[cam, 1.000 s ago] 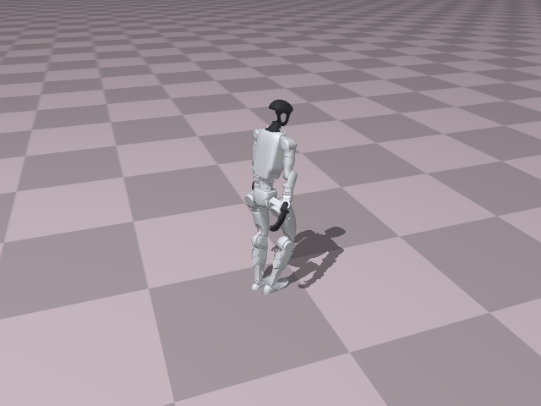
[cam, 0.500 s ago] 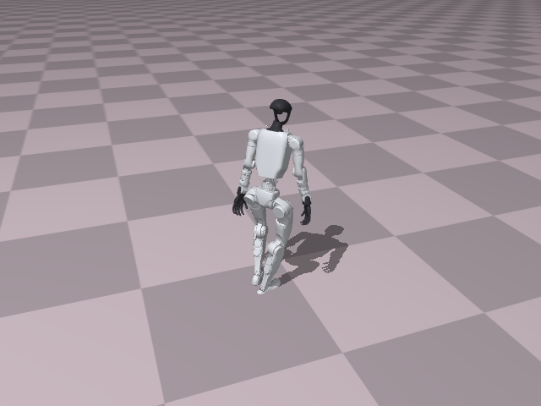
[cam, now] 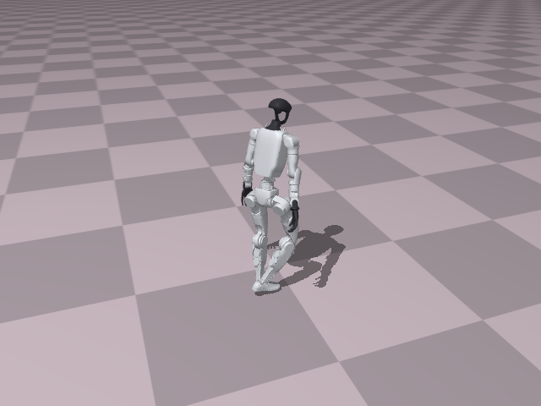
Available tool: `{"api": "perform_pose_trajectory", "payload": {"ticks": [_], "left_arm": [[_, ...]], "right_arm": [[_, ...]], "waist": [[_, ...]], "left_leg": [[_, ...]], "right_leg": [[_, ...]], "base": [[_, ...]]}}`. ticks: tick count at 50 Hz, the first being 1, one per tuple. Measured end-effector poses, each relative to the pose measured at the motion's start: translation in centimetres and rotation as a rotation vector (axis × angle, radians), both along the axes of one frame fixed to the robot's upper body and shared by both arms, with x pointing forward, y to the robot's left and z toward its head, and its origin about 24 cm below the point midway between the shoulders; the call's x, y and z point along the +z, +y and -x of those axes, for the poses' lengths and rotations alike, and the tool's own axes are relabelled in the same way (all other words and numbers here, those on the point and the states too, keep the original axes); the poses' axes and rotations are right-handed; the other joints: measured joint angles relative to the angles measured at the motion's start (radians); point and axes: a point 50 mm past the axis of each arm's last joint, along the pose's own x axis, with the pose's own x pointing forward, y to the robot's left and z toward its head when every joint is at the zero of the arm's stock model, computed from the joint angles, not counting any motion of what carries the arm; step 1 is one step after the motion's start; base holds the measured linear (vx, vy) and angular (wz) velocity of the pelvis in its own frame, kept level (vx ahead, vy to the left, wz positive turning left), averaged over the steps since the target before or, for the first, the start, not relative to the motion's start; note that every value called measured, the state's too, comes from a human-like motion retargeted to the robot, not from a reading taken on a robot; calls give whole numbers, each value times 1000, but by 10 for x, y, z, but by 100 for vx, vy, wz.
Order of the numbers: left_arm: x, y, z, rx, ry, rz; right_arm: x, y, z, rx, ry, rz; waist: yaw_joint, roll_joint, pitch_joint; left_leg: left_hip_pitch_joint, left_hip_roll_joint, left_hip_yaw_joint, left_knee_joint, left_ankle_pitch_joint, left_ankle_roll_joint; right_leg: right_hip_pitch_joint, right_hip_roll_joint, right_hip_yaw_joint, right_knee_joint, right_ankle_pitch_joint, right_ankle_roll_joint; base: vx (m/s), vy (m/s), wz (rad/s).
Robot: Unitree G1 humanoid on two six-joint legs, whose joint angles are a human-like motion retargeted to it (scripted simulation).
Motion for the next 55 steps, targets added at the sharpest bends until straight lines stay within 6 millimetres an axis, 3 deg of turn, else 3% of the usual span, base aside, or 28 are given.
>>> {"api": "perform_pose_trajectory", "payload": {"ticks": [3, 5, 7, 8, 12, 13, 15, 18, 20, 23, 25, 29, 31, 34, 40, 45, 48, 52, 55], "left_arm": [[0, 7, 3, 25, 55, 1], [-1, 8, 7, 44, 95, 10], [-4, 5, 12, 55, 124, 40], [-5, 2, 14, 59, 137, 62], [-11, -13, 22, 32, 198, 135], [-13, -17, 26, 37, 202, 142], [-16, -23, 34, 99, 186, 162], [-20, -33, 47, 294, 140, 244], [-22, -37, 53, 420, 131, 299], [-23, -38, 58, 510, 166, 330], [-23, -37, 59, 510, 202, 331], [-25, -46, 62, 391, 247, 335], [-25, -45, 65, 330, 247, 321], [-24, -37, 69, 277, 263, 295], [-23, -30, 69, 268, 311, 258], [-16, -17, 43, 130, 228, 206], [-13, -14, 35, 22, 188, 168], [-15, -11, 45, -30, 240, 111], [-18, -12, 59, -19, 327, 109]], "right_arm": [[0, 2, 18, -56, 71, -22], [0, 3, 28, -91, 112, -36], [0, 5, 40, -143, 141, -52], [0, 6, 45, -173, 152, -58], [-1, 12, 59, -313, 159, -88], [-1, 13, 58, -340, 145, -87], [-2, 14, 48, -363, 87, -82], [-6, 20, 13, -360, -83, -94], [-7, 28, -16, -341, -204, -128], [-4, 34, -57, -270, -361, -165], [1, 35, -83, -207, -448, -174], [10, 37, -115, -115, -542, -202], [13, 42, -126, -92, -578, -231], [16, 61, -139, -100, -631, -287], [10, 83, -127, -227, -667, -332], [14, 62, -123, -88, -831, -161], [15, 49, -114, 11, -893, -67], [8, 38, -86, -15, -832, -23], [1, 31, -59, -67, -719, -3]], "waist": [[-41, -15, 2], [-59, -29, 4], [-62, -36, 6], [-44, -38, -1], [-3, -85, 2], [20, -94, 4], [65, -111, 18], [77, -110, 19], [80, -108, 18], [112, -105, 18], [132, -100, 22], [141, -115, 9], [138, -121, 9], [133, -119, 9], [82, -90, 5], [69, -93, 2], [45, -79, -5], [48, -83, -14], [57, -104, -19]], "left_leg": [[17, -22, 5, -29, 3, 3], [31, -39, 15, -41, 4, 5], [50, -49, 31, -40, 6, 11], [53, -46, 57, -32, 4, 19], [62, -87, 144, 78, 18, 87], [49, -74, 193, 140, 33, 99], [21, -17, 277, 308, 84, 103], [-75, 61, 290, 568, 188, 103], [-158, 85, 235, 723, 173, 103], [-245, 108, 151, 832, 62, 103], [-289, 109, 114, 831, -2, 103], [-280, -94, 34, 519, 32, 89], [-225, -148, -45, 375, 31, 81], [-167, -30, 50, 367, -83, 103], [-97, -24, 5, 248, -71, 103], [-43, -22, 33, 154, -67, 103], [-17, -28, 41, 112, -69, 103], [38, -49, 92, 54, -82, 103], [85, -76, 134, 18, -73, 103]], "right_leg": [[-48, 35, 35, -47, -60, 54], [-38, 29, 4, -157, -75, 33], [5, 36, -41, -273, -139, -87], [50, 30, -98, -303, -193, -111], [95, 17, 16, -387, -209, -64], [120, 1, 1, -412, -212, -76], [158, 35, 86, -461, -217, -102], [190, 77, 154, -520, -219, -137], [200, 100, 181, -550, -217, -152], [203, 134, 216, -578, -208, -186], [201, 145, 233, -593, -194, -195], [181, 41, 240, -597, -164, -122], [182, 30, 250, -579, -166, -109], [192, 79, 260, -554, -156, -116], [112, 56, 210, -344, -37, -17], [-6, 42, 182, -117, 75, 66], [-31, 33, 109, -84, -27, 106], [21, 9, -31, -227, -102, 62], [95, 16, -47, -361, -171, 26]], "base": [[6, -5, -11], [8, -2, -3], [15, -5, -24], [17, -5, -54], [17, -5, -29], [18, -8, -81], [22, -17, -120], [17, -10, -70], [12, -14, -35], [10, -18, -41], [1, 6, -44], [4, 49, -29], [19, 14, -56], [26, -15, -88], [11, 10, -69], [7, 10, -89], [8, 13, -70], [11, 5, -78], [19, -4, -73]]}}
